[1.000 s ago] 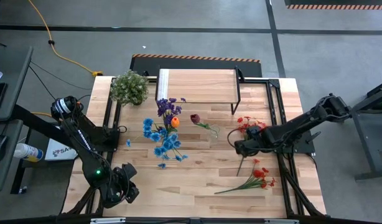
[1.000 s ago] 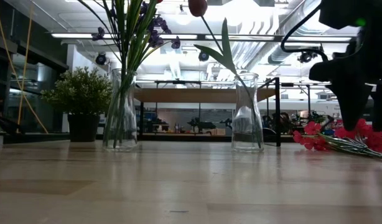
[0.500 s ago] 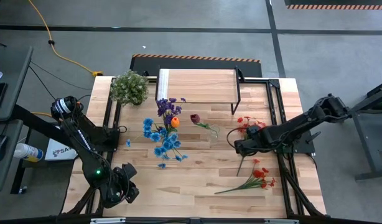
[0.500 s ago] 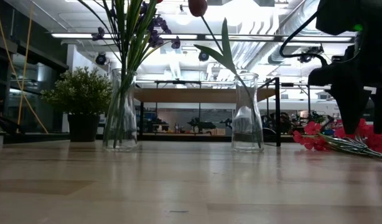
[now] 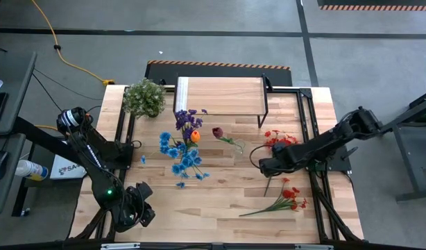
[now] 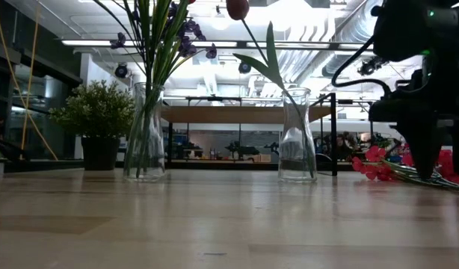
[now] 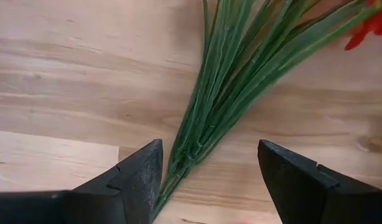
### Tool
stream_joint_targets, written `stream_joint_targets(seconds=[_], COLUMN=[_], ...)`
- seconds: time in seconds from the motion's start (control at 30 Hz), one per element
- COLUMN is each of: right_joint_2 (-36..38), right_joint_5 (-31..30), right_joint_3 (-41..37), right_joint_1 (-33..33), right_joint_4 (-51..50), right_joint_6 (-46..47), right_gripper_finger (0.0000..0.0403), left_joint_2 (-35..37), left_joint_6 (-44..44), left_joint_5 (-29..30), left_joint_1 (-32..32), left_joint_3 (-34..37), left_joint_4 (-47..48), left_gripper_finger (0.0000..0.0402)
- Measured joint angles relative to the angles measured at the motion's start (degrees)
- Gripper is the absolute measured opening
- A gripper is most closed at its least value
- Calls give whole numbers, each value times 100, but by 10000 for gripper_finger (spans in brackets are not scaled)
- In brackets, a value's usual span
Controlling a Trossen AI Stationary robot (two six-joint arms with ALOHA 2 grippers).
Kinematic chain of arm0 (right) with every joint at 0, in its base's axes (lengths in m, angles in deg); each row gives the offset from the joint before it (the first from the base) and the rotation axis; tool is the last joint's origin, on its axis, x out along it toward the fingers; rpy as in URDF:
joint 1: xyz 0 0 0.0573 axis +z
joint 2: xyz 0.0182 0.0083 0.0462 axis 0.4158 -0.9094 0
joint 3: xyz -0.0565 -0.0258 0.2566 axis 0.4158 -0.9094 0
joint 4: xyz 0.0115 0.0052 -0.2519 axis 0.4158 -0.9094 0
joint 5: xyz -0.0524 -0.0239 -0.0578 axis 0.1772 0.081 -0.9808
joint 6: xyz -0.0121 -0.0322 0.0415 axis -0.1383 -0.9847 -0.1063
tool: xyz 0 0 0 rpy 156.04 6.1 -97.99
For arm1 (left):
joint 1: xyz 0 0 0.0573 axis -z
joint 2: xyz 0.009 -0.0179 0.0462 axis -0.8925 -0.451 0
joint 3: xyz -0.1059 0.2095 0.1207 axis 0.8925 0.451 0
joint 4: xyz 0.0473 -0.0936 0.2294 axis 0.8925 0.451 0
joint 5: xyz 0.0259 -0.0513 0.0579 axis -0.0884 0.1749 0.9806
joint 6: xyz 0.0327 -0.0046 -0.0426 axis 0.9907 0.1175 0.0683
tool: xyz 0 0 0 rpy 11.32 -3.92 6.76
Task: Pick and place flowers into a vace then onto a shelf
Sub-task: Put the top orange flowers into the right transparent vase
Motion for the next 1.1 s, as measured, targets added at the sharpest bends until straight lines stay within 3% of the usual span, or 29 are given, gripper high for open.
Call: stream_joint_targets(seconds=[0.37, 0.87, 1.1], right_joint_2=[-419, -428, -433], right_joint_5=[25, 36, 25], right_joint_3=[20, 12, 7], right_joint_1=[-176, -259, -261], right_joint_4=[258, 166, 165], right_joint_6=[1, 0, 0], right_gripper_finger=[252, 251, 214], left_joint_2=[0, 0, 0], left_joint_6=[0, 0, 0], left_joint_5=[-2, -2, -2], left_joint_1=[2, 2, 2], left_joint_3=[-2, -2, -2], left_joint_4=[-15, -11, -9], left_gripper_finger=[207, 207, 207])
